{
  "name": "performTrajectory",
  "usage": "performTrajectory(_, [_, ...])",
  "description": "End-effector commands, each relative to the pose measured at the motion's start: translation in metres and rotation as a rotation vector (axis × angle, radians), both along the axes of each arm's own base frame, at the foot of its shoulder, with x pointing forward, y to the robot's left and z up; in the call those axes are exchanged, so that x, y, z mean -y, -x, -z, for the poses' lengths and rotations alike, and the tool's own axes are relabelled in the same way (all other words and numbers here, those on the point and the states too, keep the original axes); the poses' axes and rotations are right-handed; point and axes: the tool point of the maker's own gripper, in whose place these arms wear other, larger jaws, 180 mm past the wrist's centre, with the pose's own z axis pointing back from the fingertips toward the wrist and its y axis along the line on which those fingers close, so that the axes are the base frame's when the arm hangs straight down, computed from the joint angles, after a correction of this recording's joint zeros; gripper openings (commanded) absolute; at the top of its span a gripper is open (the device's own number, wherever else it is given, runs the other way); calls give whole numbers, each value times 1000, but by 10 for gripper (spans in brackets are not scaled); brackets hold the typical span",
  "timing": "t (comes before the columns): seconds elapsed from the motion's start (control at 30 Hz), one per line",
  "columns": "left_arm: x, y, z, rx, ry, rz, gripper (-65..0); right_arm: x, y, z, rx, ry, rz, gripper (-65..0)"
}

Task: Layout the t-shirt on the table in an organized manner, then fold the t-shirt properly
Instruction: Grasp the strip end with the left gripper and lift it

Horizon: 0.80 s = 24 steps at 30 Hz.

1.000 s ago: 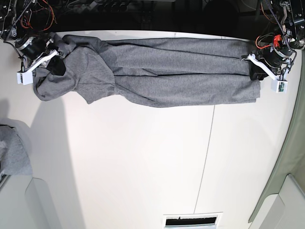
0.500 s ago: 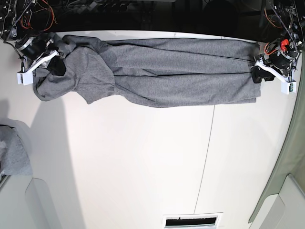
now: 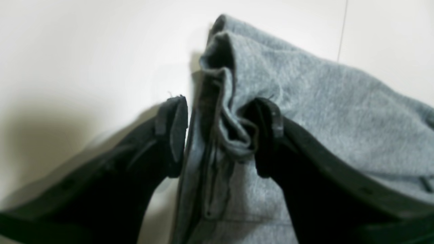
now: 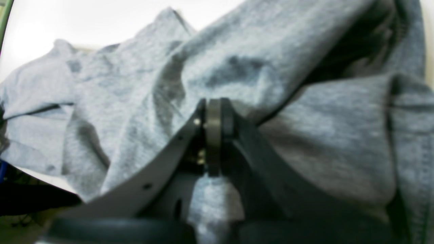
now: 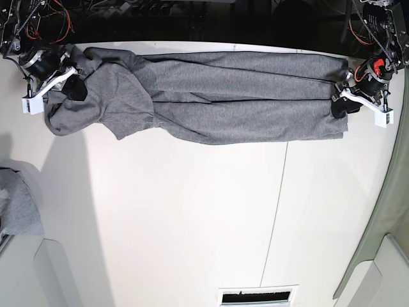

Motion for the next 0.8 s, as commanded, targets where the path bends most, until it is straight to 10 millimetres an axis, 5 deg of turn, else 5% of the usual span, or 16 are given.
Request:
performTrajectory(0.0, [-2, 12, 6, -67, -14, 30, -317, 4, -7, -10, 41, 3, -1, -650])
performTrajectory(0.27, [22, 41, 16, -96, 68, 101, -317, 4, -9, -11, 47, 2, -1, -650])
performTrajectory(0.57, [70, 30, 19, -40, 161, 145, -329, 4, -9, -11, 47, 2, -1, -650])
performTrajectory(0.73, [71, 29, 19, -30, 160, 139, -636, 4, -9, -11, 47, 2, 0, -650])
performTrajectory(0.77, [70, 28, 18, -23, 159, 135, -650, 4, -9, -11, 47, 2, 0, -650])
